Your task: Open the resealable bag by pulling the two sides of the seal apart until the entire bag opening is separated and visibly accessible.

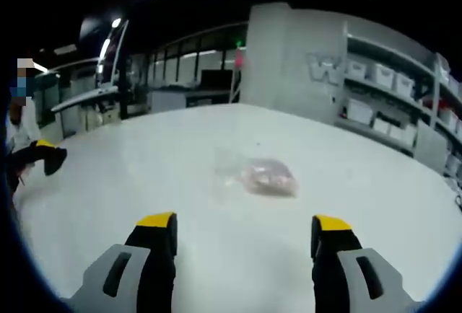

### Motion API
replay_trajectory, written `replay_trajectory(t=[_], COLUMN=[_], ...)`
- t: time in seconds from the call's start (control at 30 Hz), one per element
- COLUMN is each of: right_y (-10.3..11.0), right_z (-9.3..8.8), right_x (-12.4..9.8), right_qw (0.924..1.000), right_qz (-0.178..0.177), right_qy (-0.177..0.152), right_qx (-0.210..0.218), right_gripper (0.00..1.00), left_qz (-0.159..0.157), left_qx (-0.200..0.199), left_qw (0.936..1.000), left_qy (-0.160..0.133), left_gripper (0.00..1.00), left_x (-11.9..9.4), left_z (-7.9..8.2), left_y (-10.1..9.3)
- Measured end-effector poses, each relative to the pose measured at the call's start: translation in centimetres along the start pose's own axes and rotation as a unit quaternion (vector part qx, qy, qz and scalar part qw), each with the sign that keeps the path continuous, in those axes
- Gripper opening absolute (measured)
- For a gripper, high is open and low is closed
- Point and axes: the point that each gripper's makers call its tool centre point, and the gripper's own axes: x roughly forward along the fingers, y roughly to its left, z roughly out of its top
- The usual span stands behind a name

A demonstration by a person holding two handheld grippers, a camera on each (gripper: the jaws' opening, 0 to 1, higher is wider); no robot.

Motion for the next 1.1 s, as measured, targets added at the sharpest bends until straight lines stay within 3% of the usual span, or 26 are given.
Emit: replay_trajectory(t=[1.1], right_y=[-1.1], right_z=[0.0], right_x=[1.5], right_qw=[0.9991], right_qz=[-0.021], right_qy=[0.005], right_qx=[-0.036], right_gripper=[0.71], left_qz=[0.000], left_qx=[0.000], left_qw=[1.0000], left_qy=[0.005], left_gripper=[1.00], left_x=[-0.2], left_z=[-0.3], left_y=[-0.5])
